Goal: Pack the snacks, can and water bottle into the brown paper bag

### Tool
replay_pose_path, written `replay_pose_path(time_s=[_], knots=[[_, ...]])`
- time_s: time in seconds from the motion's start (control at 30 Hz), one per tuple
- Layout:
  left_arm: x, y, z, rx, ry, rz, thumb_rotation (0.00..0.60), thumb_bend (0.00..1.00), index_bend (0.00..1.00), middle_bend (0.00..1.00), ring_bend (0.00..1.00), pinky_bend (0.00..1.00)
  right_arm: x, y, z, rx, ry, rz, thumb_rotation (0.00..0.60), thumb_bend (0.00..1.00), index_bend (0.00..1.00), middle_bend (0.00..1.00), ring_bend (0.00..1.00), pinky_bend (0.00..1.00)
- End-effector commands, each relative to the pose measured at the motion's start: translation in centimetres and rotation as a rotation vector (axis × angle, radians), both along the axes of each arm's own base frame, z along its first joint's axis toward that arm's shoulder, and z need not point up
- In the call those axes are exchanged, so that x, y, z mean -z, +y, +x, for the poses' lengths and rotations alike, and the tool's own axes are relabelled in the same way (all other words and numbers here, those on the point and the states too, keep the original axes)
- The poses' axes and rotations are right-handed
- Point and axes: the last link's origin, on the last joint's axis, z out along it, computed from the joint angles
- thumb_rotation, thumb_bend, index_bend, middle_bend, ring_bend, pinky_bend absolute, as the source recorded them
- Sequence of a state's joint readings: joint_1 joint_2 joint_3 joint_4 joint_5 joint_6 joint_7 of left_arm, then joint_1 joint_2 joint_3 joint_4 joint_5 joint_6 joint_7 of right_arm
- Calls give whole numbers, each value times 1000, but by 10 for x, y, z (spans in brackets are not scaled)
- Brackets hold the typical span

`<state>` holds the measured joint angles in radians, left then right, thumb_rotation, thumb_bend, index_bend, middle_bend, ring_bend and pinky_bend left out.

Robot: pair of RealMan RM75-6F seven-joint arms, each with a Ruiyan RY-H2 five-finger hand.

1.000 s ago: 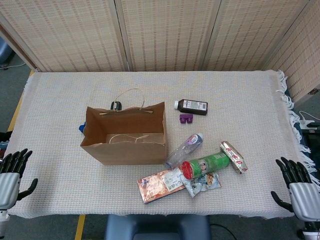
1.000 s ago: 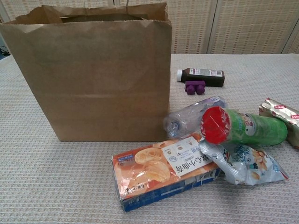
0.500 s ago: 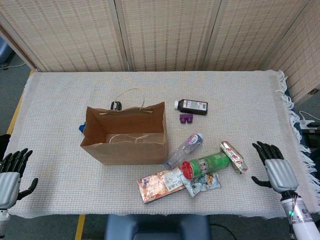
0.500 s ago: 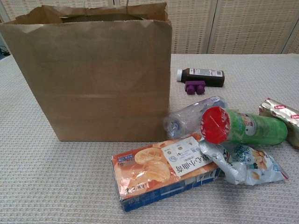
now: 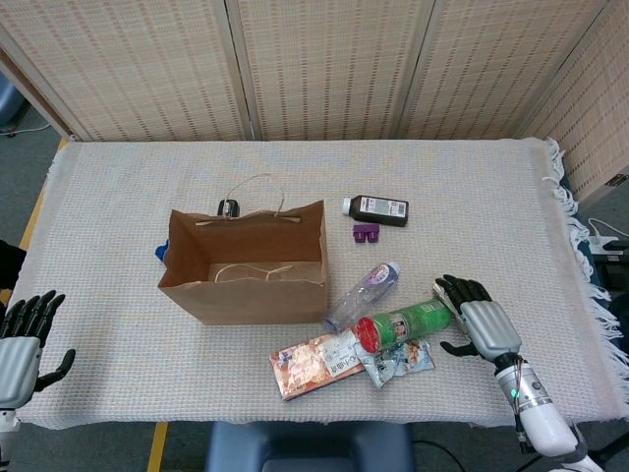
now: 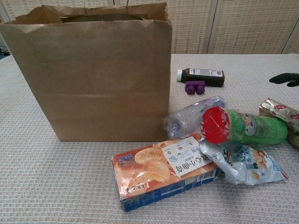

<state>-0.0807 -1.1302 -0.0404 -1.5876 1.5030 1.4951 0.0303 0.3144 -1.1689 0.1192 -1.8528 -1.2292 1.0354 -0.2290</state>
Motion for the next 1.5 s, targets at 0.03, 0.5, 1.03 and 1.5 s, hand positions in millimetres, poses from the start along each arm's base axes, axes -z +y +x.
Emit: replay_pose_path(time_s=[0.03,0.5,1.03,1.5], knots=[[0,0,0,0,-1,-2,600,359,28,0,0,0,6,-2,3,-11,8,13,600,97,0,0,0,0],[0,3,1,-1,-7,-12,600,359,28,0,0,0,58,-21,42,-88,24,150,600,97,0,0,0,0],[-1,3,0,2,-11,-15,600,358,28,0,0,0,79,-17,41,-84,57,98,600,148,261,295,262,318],[0,3,0,2,-8,-13,600,359,28,0,0,0,29,-22,51,-119,-50,-68,600,269,658,557,566,682]])
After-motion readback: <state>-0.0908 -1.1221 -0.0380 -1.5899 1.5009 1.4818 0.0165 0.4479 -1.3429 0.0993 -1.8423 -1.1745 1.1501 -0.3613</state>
